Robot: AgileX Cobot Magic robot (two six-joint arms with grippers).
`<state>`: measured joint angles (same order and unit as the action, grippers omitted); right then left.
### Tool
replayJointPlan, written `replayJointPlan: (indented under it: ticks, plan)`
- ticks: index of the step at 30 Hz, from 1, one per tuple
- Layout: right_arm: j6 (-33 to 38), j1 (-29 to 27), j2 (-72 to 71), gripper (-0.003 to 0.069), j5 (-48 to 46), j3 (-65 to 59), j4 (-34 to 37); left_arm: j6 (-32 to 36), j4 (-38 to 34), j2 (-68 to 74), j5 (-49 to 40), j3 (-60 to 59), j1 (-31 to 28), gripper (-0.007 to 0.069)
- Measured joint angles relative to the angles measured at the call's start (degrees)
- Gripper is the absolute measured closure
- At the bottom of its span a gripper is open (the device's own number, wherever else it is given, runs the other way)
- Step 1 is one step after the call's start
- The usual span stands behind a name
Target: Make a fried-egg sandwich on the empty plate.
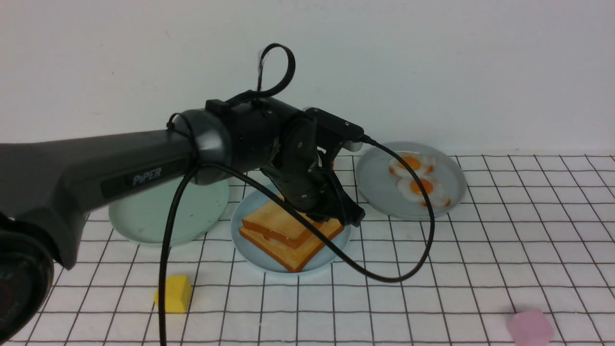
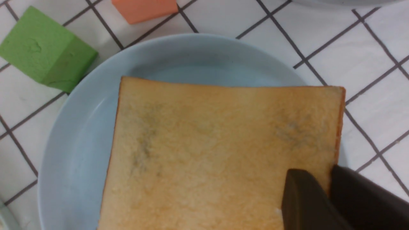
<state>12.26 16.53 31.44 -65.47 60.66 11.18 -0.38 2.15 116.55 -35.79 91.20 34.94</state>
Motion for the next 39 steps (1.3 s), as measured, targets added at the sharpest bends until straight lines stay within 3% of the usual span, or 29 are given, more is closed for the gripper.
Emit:
replayJointPlan:
  ticks: [8,15,19,25,29,33,39]
  plan:
    - [0.0,0.0,0.0,0.0645,0.0,0.0,0.0,0.0,0.0,0.0,-1.8,0.0,0.0,0.0380]
    - [0.0,0.0,0.0,0.0645,0.0,0.0,0.0,0.0,0.0,-1.0,-4.4,0.5,0.0,0.0375]
    - [0.0,0.0,0.0,0.0643,0.1,0.0,0.0,0.0,-1.7,-6.0,-8.8,2.5,0.0,0.0444]
    - [0.0,0.0,0.0,0.0640,0.0,0.0,0.0,0.0,-6.5,-25.4,-11.5,1.3,0.0,0.0638]
    - [-0.3,0.0,0.0,0.0640,-0.4,0.0,0.0,0.0,-8.4,-37.6,-10.0,-6.3,0.0,0.0638]
    - [-2.2,0.0,0.0,0.0638,-2.2,0.0,-1.2,0.0,-10.3,-53.8,-4.3,-23.0,0.0,0.0638]
    - [-7.3,0.0,-2.4,0.0638,-3.9,-0.1,-5.2,0.0,-10.9,-78.8,12.3,-49.7,0.0,0.0638]
